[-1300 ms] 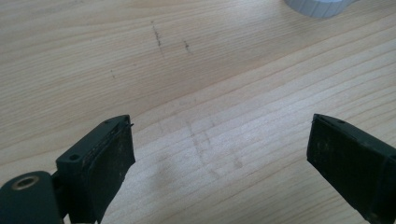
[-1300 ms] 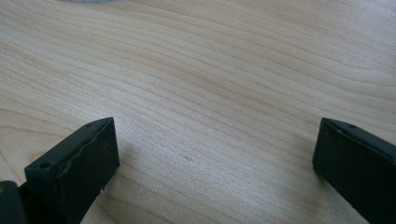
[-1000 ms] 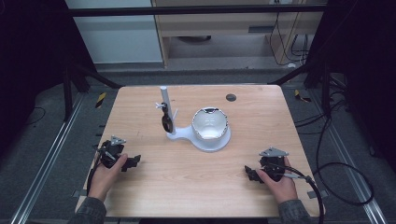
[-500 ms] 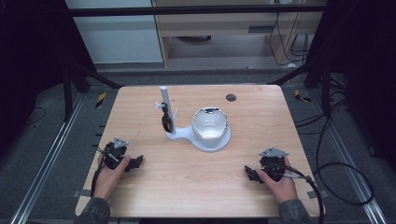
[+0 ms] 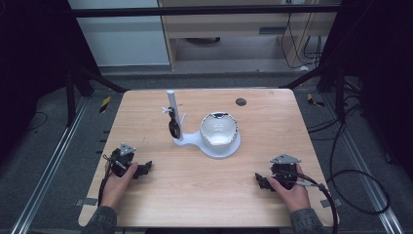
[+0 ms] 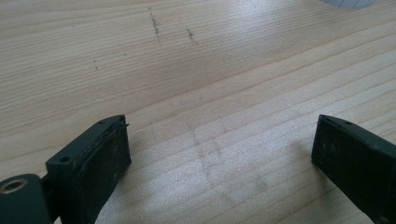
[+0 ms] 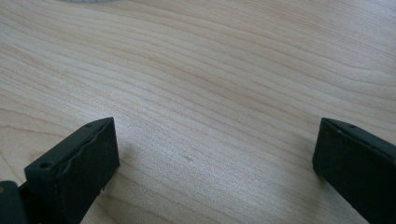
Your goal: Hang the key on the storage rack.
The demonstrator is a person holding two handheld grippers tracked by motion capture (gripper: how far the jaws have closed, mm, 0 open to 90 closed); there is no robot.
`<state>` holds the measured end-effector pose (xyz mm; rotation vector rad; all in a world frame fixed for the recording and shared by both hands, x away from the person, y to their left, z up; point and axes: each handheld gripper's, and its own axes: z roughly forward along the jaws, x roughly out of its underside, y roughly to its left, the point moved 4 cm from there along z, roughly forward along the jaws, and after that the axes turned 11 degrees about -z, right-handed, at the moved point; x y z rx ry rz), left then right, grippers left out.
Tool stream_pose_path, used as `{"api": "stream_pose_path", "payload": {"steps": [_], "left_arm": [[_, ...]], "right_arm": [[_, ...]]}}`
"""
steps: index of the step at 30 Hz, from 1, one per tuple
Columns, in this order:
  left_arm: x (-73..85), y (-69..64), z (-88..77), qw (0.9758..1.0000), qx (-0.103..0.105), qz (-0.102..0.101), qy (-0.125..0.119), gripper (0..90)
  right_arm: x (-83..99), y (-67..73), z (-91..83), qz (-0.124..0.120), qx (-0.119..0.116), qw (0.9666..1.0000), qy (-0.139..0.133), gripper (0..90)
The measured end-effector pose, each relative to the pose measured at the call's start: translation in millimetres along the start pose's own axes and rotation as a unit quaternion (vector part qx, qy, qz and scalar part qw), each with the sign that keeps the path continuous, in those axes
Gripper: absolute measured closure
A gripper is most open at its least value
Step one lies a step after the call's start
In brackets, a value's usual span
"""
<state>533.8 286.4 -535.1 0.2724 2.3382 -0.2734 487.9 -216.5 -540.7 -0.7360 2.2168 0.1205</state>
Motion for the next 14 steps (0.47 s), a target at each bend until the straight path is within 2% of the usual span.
{"api": "stream_pose_path", "payload": {"steps": [14], "left_arm": [[1.9,-1.4,-1.7,1.0000,-0.007,-0.005,0.000,3.9]], "right_arm": [[0.3,1.2,-0.7,0.002,0.001,1.0000,0.001,0.8]]}}
